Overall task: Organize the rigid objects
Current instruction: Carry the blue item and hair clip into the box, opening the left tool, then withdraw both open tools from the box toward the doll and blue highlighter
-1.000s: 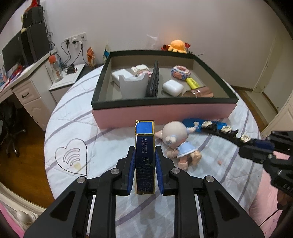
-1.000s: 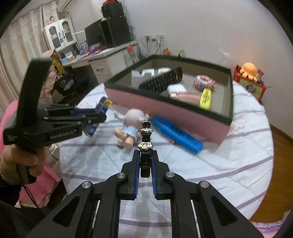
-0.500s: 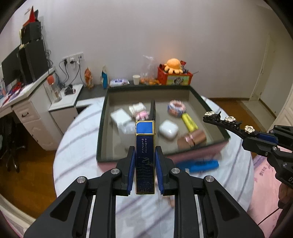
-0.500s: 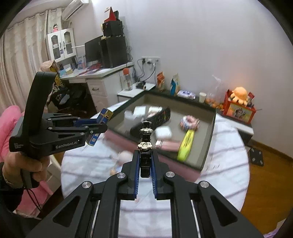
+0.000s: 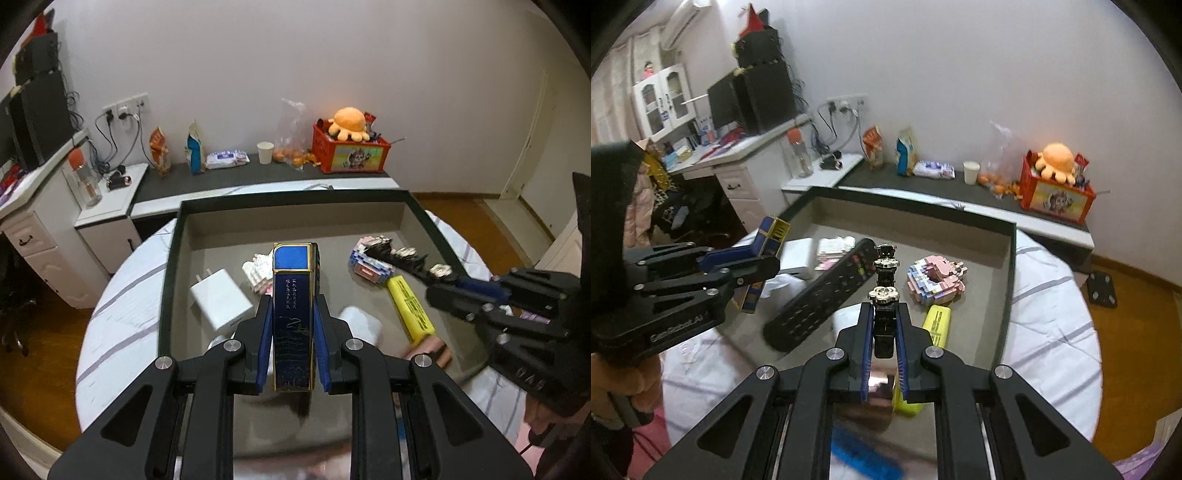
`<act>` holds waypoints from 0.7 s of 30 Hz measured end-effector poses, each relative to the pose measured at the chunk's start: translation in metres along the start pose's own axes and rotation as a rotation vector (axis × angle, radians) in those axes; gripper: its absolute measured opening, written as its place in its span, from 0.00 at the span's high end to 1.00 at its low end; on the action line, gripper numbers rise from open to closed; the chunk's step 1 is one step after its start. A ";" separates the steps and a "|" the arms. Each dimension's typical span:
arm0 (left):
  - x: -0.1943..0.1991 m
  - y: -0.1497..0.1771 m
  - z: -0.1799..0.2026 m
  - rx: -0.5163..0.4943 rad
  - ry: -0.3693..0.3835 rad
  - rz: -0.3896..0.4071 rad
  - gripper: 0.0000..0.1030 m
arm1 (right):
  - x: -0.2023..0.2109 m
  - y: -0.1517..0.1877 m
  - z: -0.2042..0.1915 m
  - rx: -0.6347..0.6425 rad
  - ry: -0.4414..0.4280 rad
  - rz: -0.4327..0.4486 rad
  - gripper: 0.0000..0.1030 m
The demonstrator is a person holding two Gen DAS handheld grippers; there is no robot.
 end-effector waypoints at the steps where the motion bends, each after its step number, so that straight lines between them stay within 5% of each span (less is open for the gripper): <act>1: -0.004 -0.001 -0.001 0.000 0.001 -0.006 0.80 | -0.004 0.001 0.001 -0.004 0.004 -0.008 0.90; 9: -0.028 -0.007 -0.003 -0.008 -0.014 -0.039 0.78 | -0.027 0.005 0.006 -0.016 0.031 -0.070 0.89; 10: -0.028 -0.007 -0.004 -0.007 -0.019 -0.038 0.73 | -0.028 0.006 0.007 -0.018 0.036 -0.074 0.89; 12: -0.026 -0.008 -0.006 -0.005 -0.053 -0.027 0.40 | -0.030 0.007 0.010 -0.022 0.047 -0.081 0.87; 13: -0.023 -0.009 -0.008 -0.004 -0.068 -0.014 0.18 | -0.030 0.006 0.011 -0.029 0.052 -0.080 0.73; 14: -0.018 -0.011 -0.009 -0.006 -0.080 0.015 0.10 | -0.028 0.005 0.013 -0.039 0.054 -0.073 0.50; 21: 0.011 -0.013 -0.007 -0.004 -0.094 0.064 0.05 | -0.005 -0.001 0.014 -0.058 0.054 -0.010 0.23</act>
Point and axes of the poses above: each gripper's, at about its wrist camera, not at the fingertips, and x roughly against the way its jaws point, z to its right, y to its underside, the point moved 8 cm from there along -x, roughly the way its jaws point, and after that the axes turned 9 degrees about y, right-handed, at the moved point
